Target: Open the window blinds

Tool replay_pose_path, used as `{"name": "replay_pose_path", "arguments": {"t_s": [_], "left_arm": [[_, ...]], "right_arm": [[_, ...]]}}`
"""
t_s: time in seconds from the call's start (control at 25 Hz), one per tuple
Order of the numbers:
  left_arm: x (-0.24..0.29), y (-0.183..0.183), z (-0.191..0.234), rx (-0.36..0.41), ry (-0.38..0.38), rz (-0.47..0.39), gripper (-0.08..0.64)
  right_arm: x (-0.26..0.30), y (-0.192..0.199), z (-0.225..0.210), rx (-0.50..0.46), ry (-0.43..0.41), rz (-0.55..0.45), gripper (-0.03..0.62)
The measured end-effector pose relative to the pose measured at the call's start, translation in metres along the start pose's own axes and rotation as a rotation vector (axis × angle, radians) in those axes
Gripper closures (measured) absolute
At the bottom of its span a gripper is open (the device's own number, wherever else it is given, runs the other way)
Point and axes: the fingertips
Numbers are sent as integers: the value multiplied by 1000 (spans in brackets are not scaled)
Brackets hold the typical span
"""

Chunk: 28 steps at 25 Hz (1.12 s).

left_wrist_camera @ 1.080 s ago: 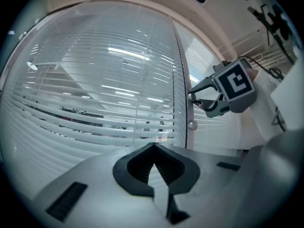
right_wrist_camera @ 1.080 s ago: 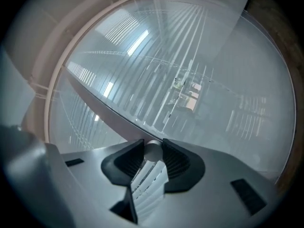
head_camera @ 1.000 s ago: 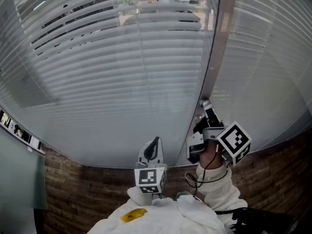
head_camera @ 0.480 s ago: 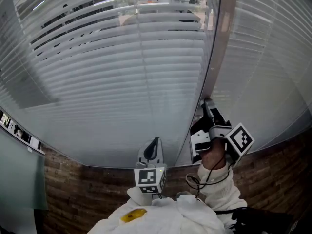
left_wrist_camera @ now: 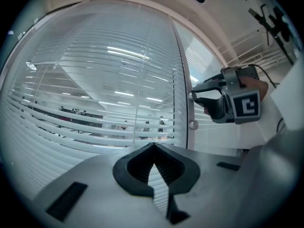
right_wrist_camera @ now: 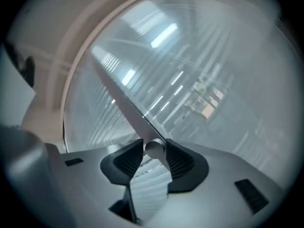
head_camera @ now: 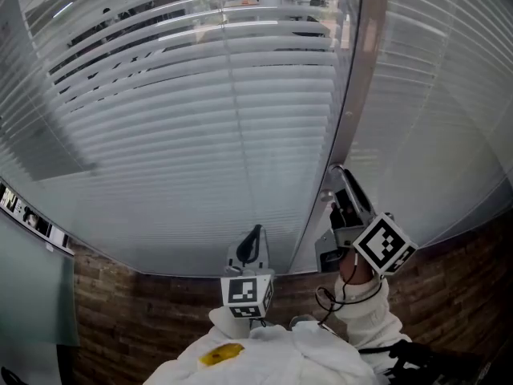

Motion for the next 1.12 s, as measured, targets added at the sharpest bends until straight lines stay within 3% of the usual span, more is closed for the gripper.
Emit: {"name": "replay_pose_path", "arguments": {"t_s": [0.12,0.24,0.28,0.36,0.52,0.64,0.76,1.12], "left_arm": [[0,0,2,5,-3,2,560],[0,-1,4,6,-6,-1,560],[-1,-2,4,7,-6,-2,560],[-1,-3,3,10,-6,-4,560],[-2,-2,4,9,-11,-3,560],[-1,-2,2,8,-11,-6,560],[0,-3,0,7,-11,-10,560],[2,-4,3,10,-25,-21,560]], "right_arm": [[-5,1,15,-675,2,86,425],[-5,10,21,-1370,105,215,425],[-3,14,20,-1540,140,254,425],[-1,19,19,-1741,166,298,425],[-1,24,21,-1894,148,348,425],[2,33,20,-1944,122,396,425],[9,35,15,-1992,157,406,425],[13,28,11,-1947,221,373,457]]}}
Point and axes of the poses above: the fingertips, and each gripper's own axes: x forward along the fingers, z to its left, y out of its underside, and after that the axes turned 5 degrees about -x, right-handed
